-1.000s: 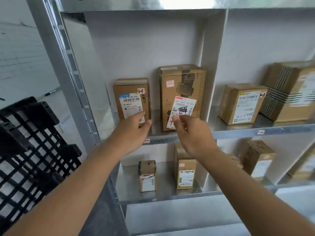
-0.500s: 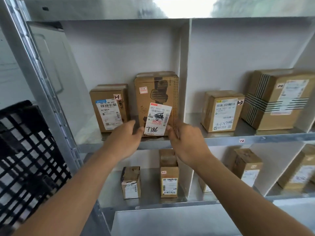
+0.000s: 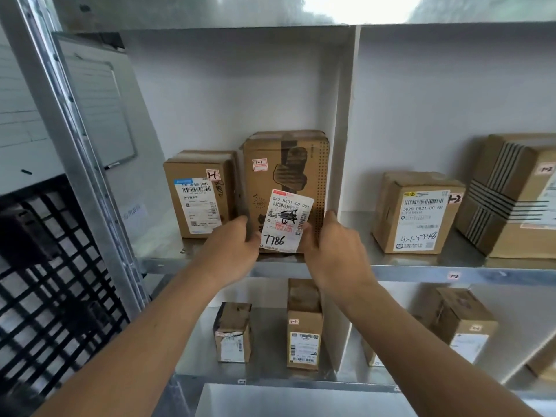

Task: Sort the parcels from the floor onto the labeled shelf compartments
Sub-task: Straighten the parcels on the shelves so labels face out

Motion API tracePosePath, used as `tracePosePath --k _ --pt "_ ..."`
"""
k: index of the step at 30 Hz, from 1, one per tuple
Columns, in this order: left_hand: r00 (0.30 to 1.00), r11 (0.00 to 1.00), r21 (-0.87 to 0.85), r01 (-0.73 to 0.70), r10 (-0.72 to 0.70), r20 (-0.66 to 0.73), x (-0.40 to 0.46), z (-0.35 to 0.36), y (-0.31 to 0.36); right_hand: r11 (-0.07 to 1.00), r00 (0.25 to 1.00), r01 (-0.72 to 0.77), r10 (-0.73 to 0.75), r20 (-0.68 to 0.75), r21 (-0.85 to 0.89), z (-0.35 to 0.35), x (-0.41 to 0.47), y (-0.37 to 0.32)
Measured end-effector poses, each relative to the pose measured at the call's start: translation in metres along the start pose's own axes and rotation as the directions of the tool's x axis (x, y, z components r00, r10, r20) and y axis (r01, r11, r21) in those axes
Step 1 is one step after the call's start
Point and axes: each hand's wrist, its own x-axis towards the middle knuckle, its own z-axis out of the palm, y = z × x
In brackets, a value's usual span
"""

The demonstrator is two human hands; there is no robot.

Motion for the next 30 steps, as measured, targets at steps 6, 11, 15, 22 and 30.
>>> tracePosePath --k 6,11,15,22,30 --pt "1.000 0.999 0.030 -0.011 0.012 -0.008 0.018 0.005 -0.009 0.995 0.998 -0.069 0.069 0.007 -0.078 0.016 0.007 0.003" --pt "0.999 0.999 0.032 -0.043 0.043 -0.023 0.027 0.007 -0.016 0.988 0.996 -0.082 0.083 0.006 -0.133 0.026 0.013 0.005" --pt "0.998 0.998 0.016 -0.066 0.066 0.000 0.034 0.006 -0.020 0.986 0.997 -0.074 0.076 0.009 -0.149 0.031 0.016 0.003" --pt "0.998 0.998 -0.011 -0.060 0.061 0.022 0.042 0.005 -0.026 0.986 0.997 -0.075 0.078 0.011 -0.146 0.035 0.021 0.001" --pt "1.000 1.000 -0.018 -0.004 0.004 0.029 0.032 0.001 -0.024 0.989 0.995 -0.098 0.100 0.019 -0.110 0.027 0.015 0.002"
